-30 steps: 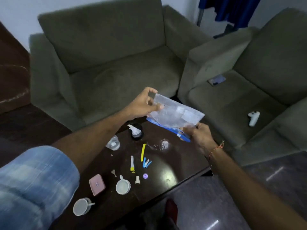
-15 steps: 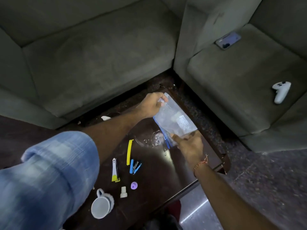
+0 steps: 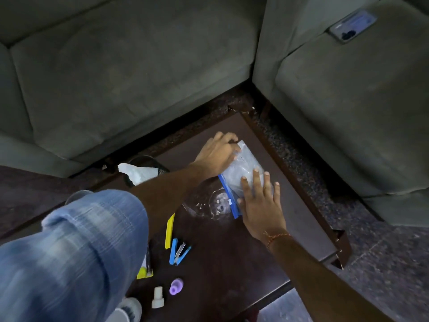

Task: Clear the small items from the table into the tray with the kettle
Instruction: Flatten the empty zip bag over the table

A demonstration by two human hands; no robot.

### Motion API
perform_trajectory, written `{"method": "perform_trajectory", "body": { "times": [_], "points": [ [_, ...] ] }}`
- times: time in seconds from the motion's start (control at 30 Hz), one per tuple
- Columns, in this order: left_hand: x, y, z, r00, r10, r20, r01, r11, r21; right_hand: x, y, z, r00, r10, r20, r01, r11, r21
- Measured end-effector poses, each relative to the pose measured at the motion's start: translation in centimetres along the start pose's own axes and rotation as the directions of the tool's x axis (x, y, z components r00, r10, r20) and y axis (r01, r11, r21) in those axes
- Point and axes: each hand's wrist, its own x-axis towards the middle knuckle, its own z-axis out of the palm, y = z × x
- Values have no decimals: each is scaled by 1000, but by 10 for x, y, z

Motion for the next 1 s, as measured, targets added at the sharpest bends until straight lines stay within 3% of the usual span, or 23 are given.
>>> {"method": "perform_trajectory", "body": {
  "times": [0.33,0.67,1.0],
  "points": [
    [-5,-16,26,984,160,-84,-128,946,299,0,13,33,997,-48,-55,45,998,-51],
    [-32,-11,2,998,41,-56,-29,980,195,0,4,12,999,-25,20,26,1000,-14],
    [-110,-5,-79,996,-14,-89,23,995,100,-26,-37,-58,997,-66,-32,68,997,34]
  ]
}}
